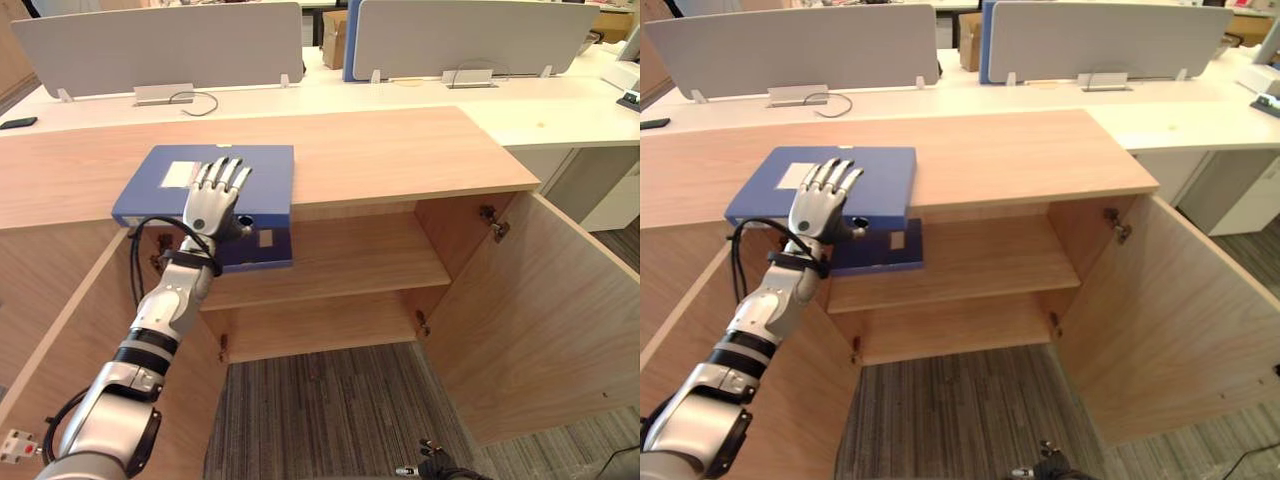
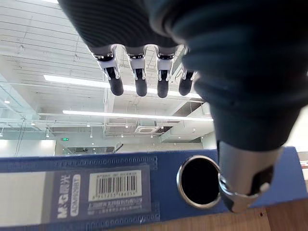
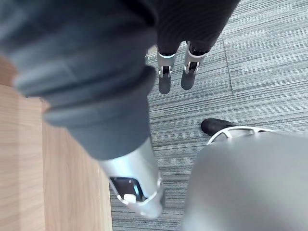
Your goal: Walk over to the cabinet, pick up the folder, carry it to the office cabinet, place the folder inside the office cabinet, then close the office cabinet door
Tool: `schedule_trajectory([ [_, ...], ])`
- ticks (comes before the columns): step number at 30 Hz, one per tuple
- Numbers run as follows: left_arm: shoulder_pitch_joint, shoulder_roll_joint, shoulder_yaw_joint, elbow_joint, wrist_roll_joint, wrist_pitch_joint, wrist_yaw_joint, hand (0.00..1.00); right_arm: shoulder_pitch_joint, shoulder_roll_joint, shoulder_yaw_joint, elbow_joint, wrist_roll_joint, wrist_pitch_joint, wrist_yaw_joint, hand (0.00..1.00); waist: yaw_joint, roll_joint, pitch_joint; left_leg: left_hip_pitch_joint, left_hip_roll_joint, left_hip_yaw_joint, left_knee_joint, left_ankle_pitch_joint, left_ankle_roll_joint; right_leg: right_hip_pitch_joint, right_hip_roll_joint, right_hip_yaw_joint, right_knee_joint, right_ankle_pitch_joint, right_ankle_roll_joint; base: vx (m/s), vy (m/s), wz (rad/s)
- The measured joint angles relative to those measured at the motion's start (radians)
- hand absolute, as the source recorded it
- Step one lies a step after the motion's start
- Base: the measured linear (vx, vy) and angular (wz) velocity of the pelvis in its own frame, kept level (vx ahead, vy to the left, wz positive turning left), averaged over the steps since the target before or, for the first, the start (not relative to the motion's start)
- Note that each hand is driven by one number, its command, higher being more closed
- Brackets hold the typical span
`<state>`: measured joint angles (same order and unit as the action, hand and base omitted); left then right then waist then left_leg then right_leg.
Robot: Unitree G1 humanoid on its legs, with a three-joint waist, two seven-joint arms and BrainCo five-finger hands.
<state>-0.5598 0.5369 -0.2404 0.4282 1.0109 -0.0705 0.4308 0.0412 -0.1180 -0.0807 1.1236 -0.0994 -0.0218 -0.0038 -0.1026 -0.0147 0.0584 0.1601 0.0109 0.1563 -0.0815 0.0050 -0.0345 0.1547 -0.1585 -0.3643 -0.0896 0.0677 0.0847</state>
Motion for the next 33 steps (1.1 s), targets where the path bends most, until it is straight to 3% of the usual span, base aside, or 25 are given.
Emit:
schedule_trajectory([
  [16,0.013,0.076,-0.032,0.141,0.013,-0.015,-0.041,0.0,0.023,0.001,-0.013,-0.001,0.0,-0.001,0.0,0.0,-0.015,0.001,0.001,0.015,0.008,0.025,0.002,-0.008,-0.004,-0.001,0.006,0.027,0.0,0.004,0.001,-0.04,-0.008,-0.05],
  [33,-0.115,0.107,-0.041,0.336,0.018,-0.014,-0.047,0.0,0.027,0.004,-0.05,-0.003,0.003,-0.012,0.0,0.0,-0.024,0.013,0.008,0.014,0.014,0.047,0.007,-0.013,-0.013,-0.016,0.016,0.047,0.0,0.004,0.001,-0.03,-0.014,-0.04],
])
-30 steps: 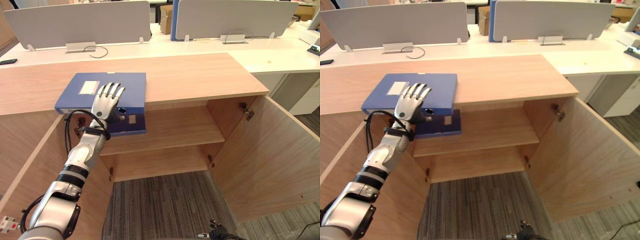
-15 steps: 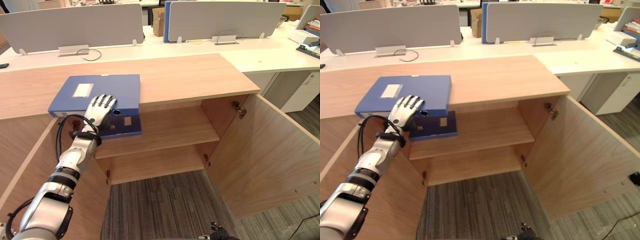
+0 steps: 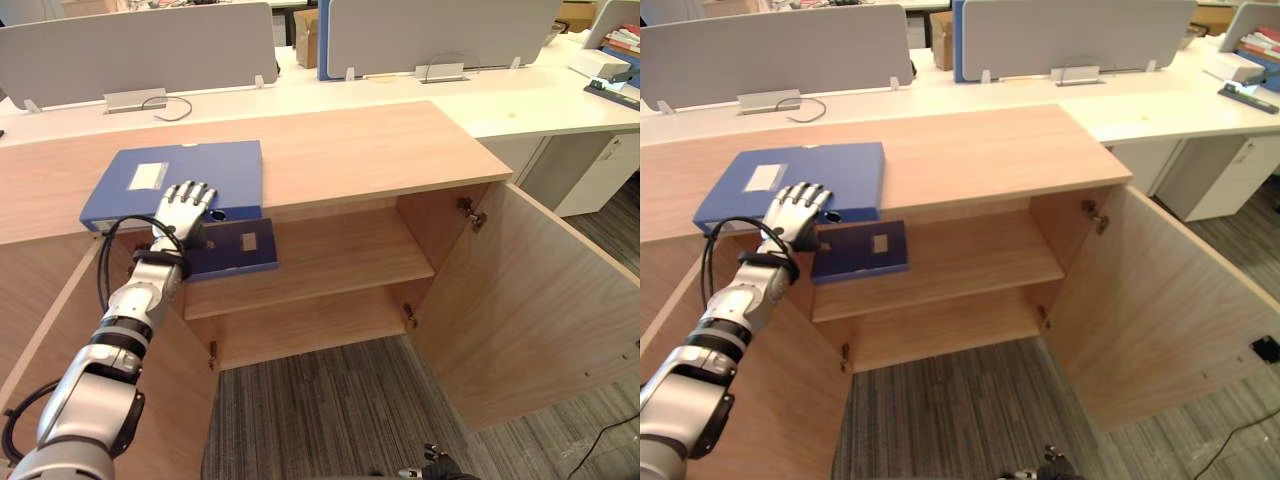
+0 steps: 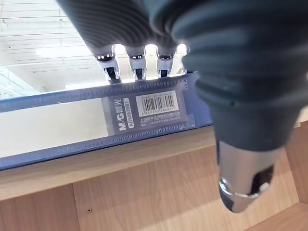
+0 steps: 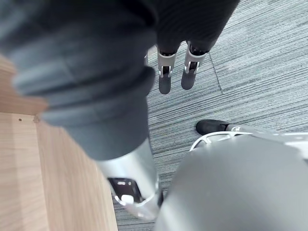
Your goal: Walk over to the cabinet, pick up the folder, carry it to the office cabinet, place the folder inside the office cabinet, then close the office cabinet door
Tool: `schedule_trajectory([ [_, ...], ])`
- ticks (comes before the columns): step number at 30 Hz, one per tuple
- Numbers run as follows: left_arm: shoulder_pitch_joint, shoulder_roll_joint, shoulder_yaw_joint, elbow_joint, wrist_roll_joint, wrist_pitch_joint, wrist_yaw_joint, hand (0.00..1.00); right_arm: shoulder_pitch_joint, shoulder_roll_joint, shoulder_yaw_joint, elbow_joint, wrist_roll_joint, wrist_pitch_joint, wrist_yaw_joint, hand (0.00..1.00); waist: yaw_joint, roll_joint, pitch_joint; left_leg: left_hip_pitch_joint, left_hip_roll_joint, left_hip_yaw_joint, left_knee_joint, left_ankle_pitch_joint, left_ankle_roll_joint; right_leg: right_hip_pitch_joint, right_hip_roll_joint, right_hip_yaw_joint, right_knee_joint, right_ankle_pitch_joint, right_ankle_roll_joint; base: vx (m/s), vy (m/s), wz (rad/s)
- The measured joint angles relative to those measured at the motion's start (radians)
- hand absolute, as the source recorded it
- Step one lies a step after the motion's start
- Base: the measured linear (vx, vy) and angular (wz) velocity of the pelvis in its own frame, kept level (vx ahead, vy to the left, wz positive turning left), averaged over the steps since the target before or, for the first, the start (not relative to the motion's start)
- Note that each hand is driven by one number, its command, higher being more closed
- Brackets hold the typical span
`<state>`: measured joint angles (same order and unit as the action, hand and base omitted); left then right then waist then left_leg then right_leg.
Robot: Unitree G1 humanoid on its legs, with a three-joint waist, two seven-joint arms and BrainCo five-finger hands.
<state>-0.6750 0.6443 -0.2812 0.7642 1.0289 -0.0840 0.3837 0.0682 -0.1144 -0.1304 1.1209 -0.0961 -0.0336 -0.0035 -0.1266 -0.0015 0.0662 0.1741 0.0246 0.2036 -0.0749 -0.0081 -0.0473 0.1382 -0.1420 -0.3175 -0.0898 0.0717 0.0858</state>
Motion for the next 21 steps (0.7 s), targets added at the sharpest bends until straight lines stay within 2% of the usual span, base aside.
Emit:
schedule_trajectory([
  [1,-0.01,0.0,-0.004,0.012,0.0,0.0,0.0,1.0,0.0,0.0,-0.001,0.0,0.001,0.0,0.0,0.0,0.0,0.001,0.0,0.0,0.0,0.0,0.0,0.0,0.0,-0.001,0.0,0.0,0.0,0.0,0.0,0.0,0.0,0.0],
  [13,-0.076,0.009,-0.008,0.037,-0.003,0.018,0.023,1.0,0.0,-0.007,-0.004,-0.007,0.019,-0.008,0.0,0.0,-0.017,0.02,0.012,0.0,0.002,0.013,0.007,-0.007,-0.003,-0.004,0.002,0.015,0.0,0.0,0.0,-0.02,-0.009,-0.03],
  [21,-0.086,0.008,-0.009,0.04,-0.004,0.017,0.023,1.0,0.0,-0.007,-0.004,-0.008,0.019,-0.008,0.0,0.0,-0.02,0.021,0.013,0.0,0.002,0.014,0.007,-0.008,-0.003,-0.005,0.002,0.016,0.0,0.0,0.0,-0.01,-0.007,0.0],
])
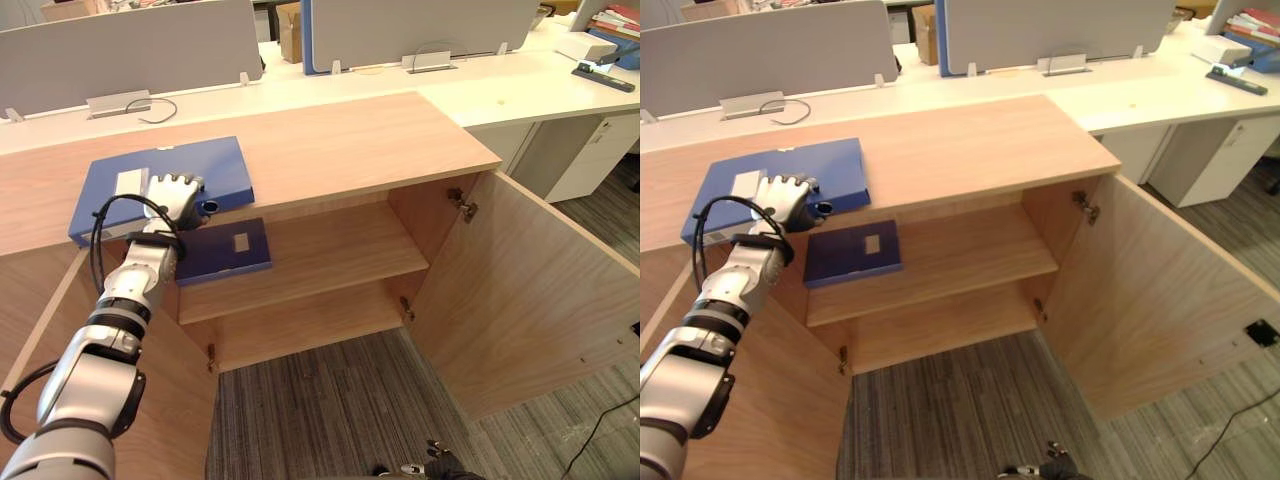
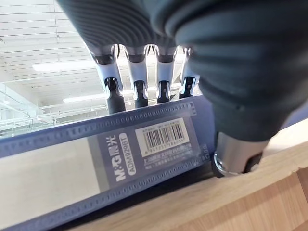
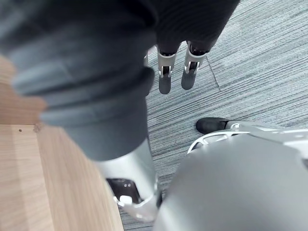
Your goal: Walk over to the cabinet, pick up the folder, carry it to the office cabinet, place the folder inside the office cabinet, then close the office cabinet door
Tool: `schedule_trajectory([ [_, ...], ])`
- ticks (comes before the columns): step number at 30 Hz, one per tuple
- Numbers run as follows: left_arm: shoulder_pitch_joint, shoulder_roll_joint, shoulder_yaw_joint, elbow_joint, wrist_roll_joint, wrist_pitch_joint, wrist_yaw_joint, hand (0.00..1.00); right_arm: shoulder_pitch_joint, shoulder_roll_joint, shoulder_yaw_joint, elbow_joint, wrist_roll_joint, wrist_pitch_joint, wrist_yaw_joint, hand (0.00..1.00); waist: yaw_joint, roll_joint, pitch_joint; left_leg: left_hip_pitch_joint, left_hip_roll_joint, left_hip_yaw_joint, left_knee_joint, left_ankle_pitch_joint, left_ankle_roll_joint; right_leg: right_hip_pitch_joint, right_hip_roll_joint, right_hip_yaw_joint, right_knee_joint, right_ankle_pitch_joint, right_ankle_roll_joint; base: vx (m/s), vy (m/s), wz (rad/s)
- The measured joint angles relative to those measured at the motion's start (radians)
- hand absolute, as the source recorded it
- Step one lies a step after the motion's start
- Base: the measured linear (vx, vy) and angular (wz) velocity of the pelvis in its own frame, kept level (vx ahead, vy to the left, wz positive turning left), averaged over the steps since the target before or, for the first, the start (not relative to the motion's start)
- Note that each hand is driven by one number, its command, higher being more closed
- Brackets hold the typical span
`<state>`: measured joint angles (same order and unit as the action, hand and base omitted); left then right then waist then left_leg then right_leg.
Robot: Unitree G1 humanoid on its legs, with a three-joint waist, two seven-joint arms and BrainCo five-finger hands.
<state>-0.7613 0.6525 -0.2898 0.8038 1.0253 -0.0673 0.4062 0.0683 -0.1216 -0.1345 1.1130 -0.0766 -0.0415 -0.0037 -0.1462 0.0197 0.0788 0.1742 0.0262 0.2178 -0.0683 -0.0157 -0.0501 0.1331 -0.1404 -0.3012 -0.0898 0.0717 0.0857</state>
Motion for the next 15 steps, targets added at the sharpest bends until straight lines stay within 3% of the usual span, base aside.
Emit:
schedule_trajectory([
  [12,0.062,-0.002,0.0,-0.101,0.004,-0.001,0.0,1.0,0.0,0.0,0.001,0.0,-0.001,0.001,0.0,0.0,0.001,-0.001,0.0,0.001,-0.001,-0.006,0.0,0.0,0.001,0.005,-0.001,-0.005,0.0,0.0,0.0,0.0,0.0,0.0],
  [15,0.119,-0.025,0.045,-0.201,0.004,0.003,0.0,1.0,0.0,0.0,0.0,0.0,-0.002,0.001,-0.001,0.0,0.002,-0.001,0.0,0.001,-0.001,-0.008,0.0,0.0,0.001,0.006,-0.001,-0.008,0.0,0.0,0.0,0.0,0.0,0.0],
])
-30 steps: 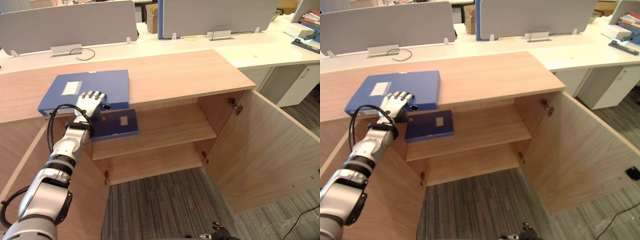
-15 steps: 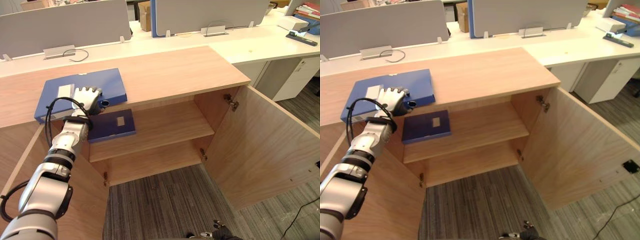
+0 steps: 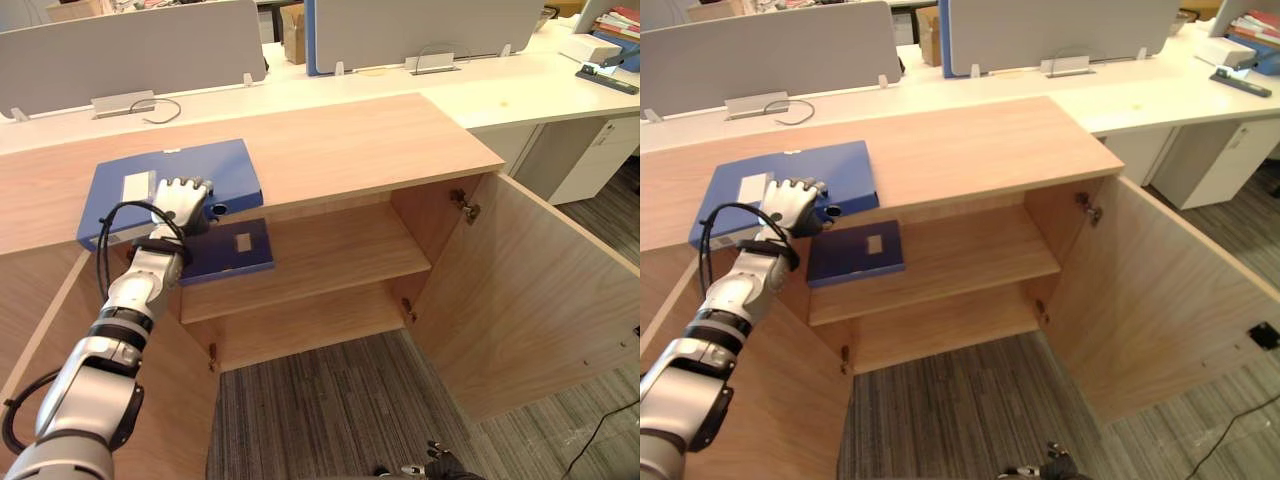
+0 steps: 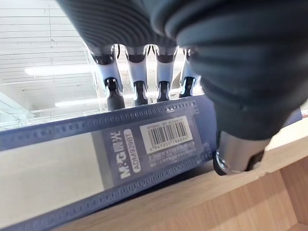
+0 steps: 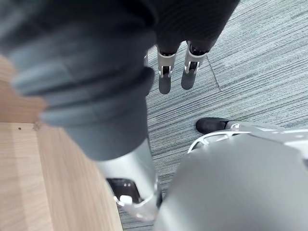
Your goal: Walk over to the cabinet, pick up the folder, carry it to the office cabinet, place the folder inside the office cabinet, then close the office cabinet door
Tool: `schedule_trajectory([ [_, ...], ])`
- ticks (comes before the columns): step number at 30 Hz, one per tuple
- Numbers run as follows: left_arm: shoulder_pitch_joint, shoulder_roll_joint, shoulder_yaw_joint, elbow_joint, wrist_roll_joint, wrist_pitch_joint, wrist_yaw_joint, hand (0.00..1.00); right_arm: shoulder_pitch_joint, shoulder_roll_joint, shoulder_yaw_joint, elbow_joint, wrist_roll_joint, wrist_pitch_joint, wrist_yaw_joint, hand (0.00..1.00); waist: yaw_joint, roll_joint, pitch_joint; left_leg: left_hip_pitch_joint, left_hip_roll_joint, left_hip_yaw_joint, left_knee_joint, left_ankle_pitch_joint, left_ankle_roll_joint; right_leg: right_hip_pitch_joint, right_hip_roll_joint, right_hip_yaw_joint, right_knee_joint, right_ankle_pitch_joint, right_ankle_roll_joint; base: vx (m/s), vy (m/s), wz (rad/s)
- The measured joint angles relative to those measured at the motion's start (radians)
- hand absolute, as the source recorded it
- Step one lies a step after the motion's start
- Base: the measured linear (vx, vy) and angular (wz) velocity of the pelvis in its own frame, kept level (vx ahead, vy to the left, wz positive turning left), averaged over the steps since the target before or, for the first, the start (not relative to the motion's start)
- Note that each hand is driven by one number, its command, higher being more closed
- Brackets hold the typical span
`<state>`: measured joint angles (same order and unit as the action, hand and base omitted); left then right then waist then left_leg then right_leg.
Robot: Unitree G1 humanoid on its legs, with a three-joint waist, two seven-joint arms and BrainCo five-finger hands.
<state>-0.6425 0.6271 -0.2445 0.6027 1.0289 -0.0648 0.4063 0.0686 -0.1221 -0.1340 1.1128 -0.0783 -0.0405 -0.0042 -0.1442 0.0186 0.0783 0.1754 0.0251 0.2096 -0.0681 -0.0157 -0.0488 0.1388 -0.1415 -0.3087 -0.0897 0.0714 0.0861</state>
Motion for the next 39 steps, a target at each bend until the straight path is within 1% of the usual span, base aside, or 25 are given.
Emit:
schedule_trajectory([
  [2,0.068,-0.051,0.053,-0.133,0.001,0.009,0.001,1.0,0.002,0.0,0.0,0.0,0.0,0.001,-0.001,0.0,0.006,-0.001,0.0,-0.001,-0.001,-0.002,-0.001,0.0,0.0,0.0,-0.001,-0.002,0.0,0.0,0.0,0.0,0.0,0.0],
  [4,0.115,-0.095,0.078,-0.23,0.001,0.019,0.01,1.0,0.003,0.0,-0.001,0.0,-0.001,0.002,-0.004,0.0,0.016,-0.001,-0.001,-0.001,-0.001,-0.004,-0.002,0.001,0.001,0.0,-0.001,-0.004,0.0,0.0,0.0,0.0,0.0,0.0],
  [6,0.138,-0.137,0.089,-0.309,0.0,0.024,0.029,1.0,0.005,0.001,-0.001,0.0,-0.001,0.007,-0.006,0.0,0.024,-0.002,-0.002,-0.001,-0.002,-0.009,-0.005,0.003,0.004,0.002,-0.001,-0.012,0.0,0.0,0.0,0.0,0.0,0.07],
  [8,0.148,-0.155,0.09,-0.341,-0.001,0.024,0.043,1.0,0.004,0.001,-0.001,0.0,-0.002,0.011,-0.006,0.0,0.026,-0.003,-0.003,-0.001,-0.002,-0.013,-0.009,0.006,0.005,0.003,-0.001,-0.016,0.0,0.0,0.0,-0.03,-0.009,0.06],
  [16,0.156,-0.157,0.09,-0.34,-0.001,0.016,0.07,1.0,0.002,0.0,0.013,0.001,-0.002,0.013,-0.006,0.0,0.026,-0.008,-0.007,0.0,-0.003,-0.018,-0.016,0.012,0.007,0.008,-0.001,-0.019,0.0,0.0,0.0,-0.03,-0.009,0.01],
  [23,0.157,-0.157,0.09,-0.343,-0.002,0.016,0.074,1.0,-0.007,0.001,0.048,0.016,-0.002,0.016,-0.007,0.0,0.026,-0.026,-0.017,0.0,-0.004,-0.019,-0.016,0.013,0.009,0.009,-0.002,-0.02,0.0,0.001,0.0,-0.03,-0.007,0.0],
  [24,0.16,-0.159,0.09,-0.354,-0.005,0.018,0.073,1.0,-0.007,0.001,0.048,0.016,-0.002,0.016,-0.007,0.0,0.026,-0.026,-0.017,0.0,-0.005,-0.02,-0.016,0.014,0.009,0.009,-0.003,-0.02,0.0,0.001,0.0,-0.04,-0.008,0.02],
  [26,0.207,-0.192,0.119,-0.467,-0.029,0.028,0.072,1.0,-0.008,0.002,0.047,0.018,-0.001,0.016,-0.007,0.0,0.026,-0.026,-0.017,0.0,-0.005,-0.02,-0.017,0.014,0.01,0.009,-0.004,-0.02,0.0,0.001,0.0,-0.03,-0.008,0.02],
  [27,0.235,-0.214,0.128,-0.538,-0.046,0.028,0.073,1.0,-0.008,0.003,0.047,0.018,-0.001,0.016,-0.008,0.0,0.027,-0.027,-0.017,-0.001,-0.005,-0.022,-0.017,0.014,0.01,0.009,-0.004,-0.022,0.0,0.001,0.0,-0.01,-0.011,0.08],
  [28,0.266,-0.255,0.13,-0.635,-0.071,0.028,0.073,1.0,-0.006,0.007,0.047,0.022,0.0,0.015,-0.009,0.0,0.032,-0.028,-0.018,-0.006,-0.002,-0.028,-0.015,0.014,0.01,0.008,-0.005,-0.022,0.005,0.001,0.0,-0.01,-0.018,0.1],
  [29,0.281,-0.279,0.129,-0.685,-0.094,0.024,0.073,1.0,-0.006,0.007,0.047,0.022,0.002,0.014,-0.01,0.0,0.036,-0.028,-0.018,-0.009,-0.003,-0.03,-0.015,0.015,0.011,0.006,-0.006,-0.021,0.005,0.001,0.0,-0.02,-0.011,0.12],
  [30,0.313,-0.341,0.126,-0.801,-0.155,0.003,0.073,1.0,-0.005,0.007,0.047,0.023,0.007,0.015,-0.012,0.0,0.049,-0.03,-0.02,-0.019,-0.005,-0.032,-0.012,0.016,0.012,-0.002,-0.01,-0.021,0.006,0.001,0.0,-0.02,-0.005,0.06],
  [31,0.323,-0.362,0.125,-0.834,-0.177,-0.008,0.072,1.0,-0.005,0.007,0.047,0.024,0.011,0.015,-0.013,0.0,0.054,-0.03,-0.02,-0.019,-0.006,-0.032,-0.012,0.016,0.013,-0.002,-0.01,-0.021,0.006,0.001,0.0,-0.03,0.003,0.02],
  [32,0.344,-0.391,0.125,-0.894,-0.242,-0.033,0.071,1.0,-0.004,0.007,0.048,0.029,0.025,0.015,-0.015,0.0,0.058,-0.031,-0.024,-0.018,-0.006,-0.031,-0.012,0.016,0.013,0.0,-0.01,-0.019,0.006,0.001,0.0,-0.04,-0.005,-0.01],
  [33,0.354,-0.406,0.125,-0.93,-0.3,-0.056,0.069,1.0,-0.002,0.007,0.048,0.029,0.047,0.014,-0.018,0.0,0.062,-0.032,-0.029,-0.018,-0.005,-0.03,-0.011,0.016,0.013,-0.001,-0.01,-0.018,0.006,0.001,0.0,-0.04,-0.008,-0.02],
  [36,0.376,-0.431,0.135,-0.988,-0.402,-0.092,0.057,1.0,0.009,0.007,0.057,0.014,0.099,0.01,-0.02,0.0,0.074,-0.031,-0.038,-0.018,-0.004,-0.026,-0.009,0.016,0.013,-0.002,-0.009,-0.012,0.006,0.001,0.0,-0.02,-0.006,-0.06],
  [37,0.419,-0.452,0.16,-1.039,-0.457,-0.117,0.047,1.0,0.027,0.009,0.071,-0.037,0.133,0.006,-0.022,0.0,0.074,-0.03,-0.041,-0.017,-0.002,-0.022,-0.009,0.015,0.012,-0.003,-0.007,-0.008,0.006,0.001,0.0,0.0,0.0,-0.08],
  [39,0.465,-0.475,0.195,-1.09,-0.505,-0.132,0.039,1.0,0.047,0.014,0.098,-0.117,0.165,0.001,-0.024,0.0,0.075,-0.03,-0.042,-0.017,0.0,-0.019,-0.008,0.016,0.012,-0.004,-0.004,-0.005,0.008,0.001,0.0,0.0,0.0,-0.07],
])
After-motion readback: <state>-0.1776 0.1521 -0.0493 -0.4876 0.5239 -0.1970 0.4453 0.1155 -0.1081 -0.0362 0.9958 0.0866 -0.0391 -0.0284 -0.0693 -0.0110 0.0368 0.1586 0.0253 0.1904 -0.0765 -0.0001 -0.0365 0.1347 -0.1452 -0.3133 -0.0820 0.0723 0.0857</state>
